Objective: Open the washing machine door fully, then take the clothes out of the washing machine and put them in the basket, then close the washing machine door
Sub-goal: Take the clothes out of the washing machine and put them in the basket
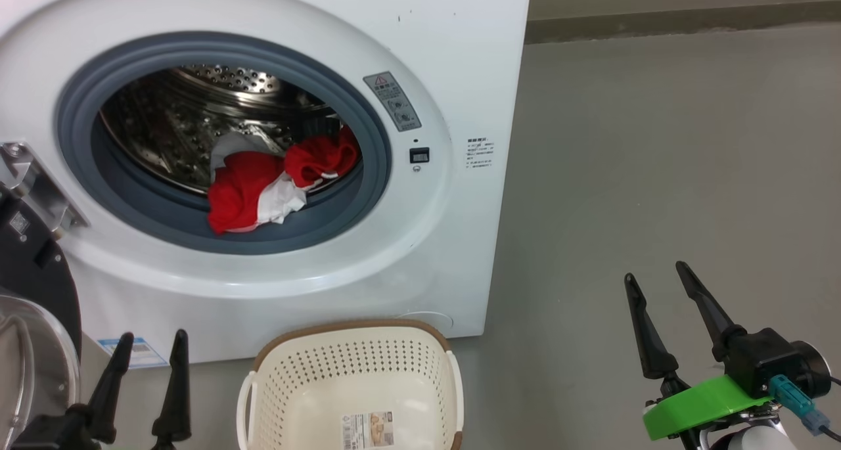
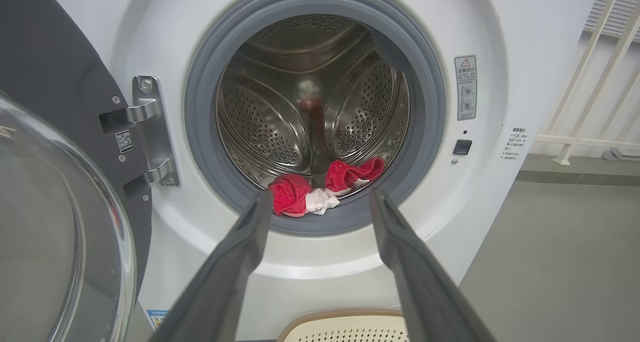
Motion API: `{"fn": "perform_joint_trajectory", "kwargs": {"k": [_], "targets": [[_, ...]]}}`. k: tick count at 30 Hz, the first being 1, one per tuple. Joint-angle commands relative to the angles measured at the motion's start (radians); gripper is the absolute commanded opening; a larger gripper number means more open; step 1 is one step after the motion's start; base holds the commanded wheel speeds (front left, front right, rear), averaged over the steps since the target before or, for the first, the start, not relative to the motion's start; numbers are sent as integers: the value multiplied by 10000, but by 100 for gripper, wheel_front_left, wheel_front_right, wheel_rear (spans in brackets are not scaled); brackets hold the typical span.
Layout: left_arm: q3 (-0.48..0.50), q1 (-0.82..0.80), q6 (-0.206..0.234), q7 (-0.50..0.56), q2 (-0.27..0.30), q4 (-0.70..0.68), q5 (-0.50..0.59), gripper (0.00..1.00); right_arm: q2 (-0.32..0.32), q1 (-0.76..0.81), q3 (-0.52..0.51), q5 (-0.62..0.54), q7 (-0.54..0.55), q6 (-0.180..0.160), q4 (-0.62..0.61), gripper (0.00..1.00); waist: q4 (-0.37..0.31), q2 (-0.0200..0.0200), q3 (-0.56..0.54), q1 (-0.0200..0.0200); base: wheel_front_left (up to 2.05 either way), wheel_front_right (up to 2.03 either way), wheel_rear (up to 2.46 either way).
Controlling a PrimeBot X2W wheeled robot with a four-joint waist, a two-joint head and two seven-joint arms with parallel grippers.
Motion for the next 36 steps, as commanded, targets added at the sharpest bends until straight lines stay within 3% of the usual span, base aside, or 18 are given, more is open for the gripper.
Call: {"fn": "perform_joint_trajectory", "kwargs": {"k": [1,16,26,36], "targets": [[325,-560,-54,-120,192,-183,11,100,-43,-225,230,-180,-63,63,-333,100,65,0,111,0,0,0,0],[-157,-2712,-55,-120,399,753,-710,100,-43,-1008,179,-42,-63,63,-1026,100,468,0,1982,0,0,0,0],[-118,-5006,-42,-120,540,1617,-346,100,-43,-1757,279,-196,-63,63,-1417,100,513,0,3580,0,0,0,0],[-143,-7076,-52,-120,718,2762,-83,100,-43,-2316,581,-148,-63,63,-1596,100,139,0,4634,0,0,0,0]]}}
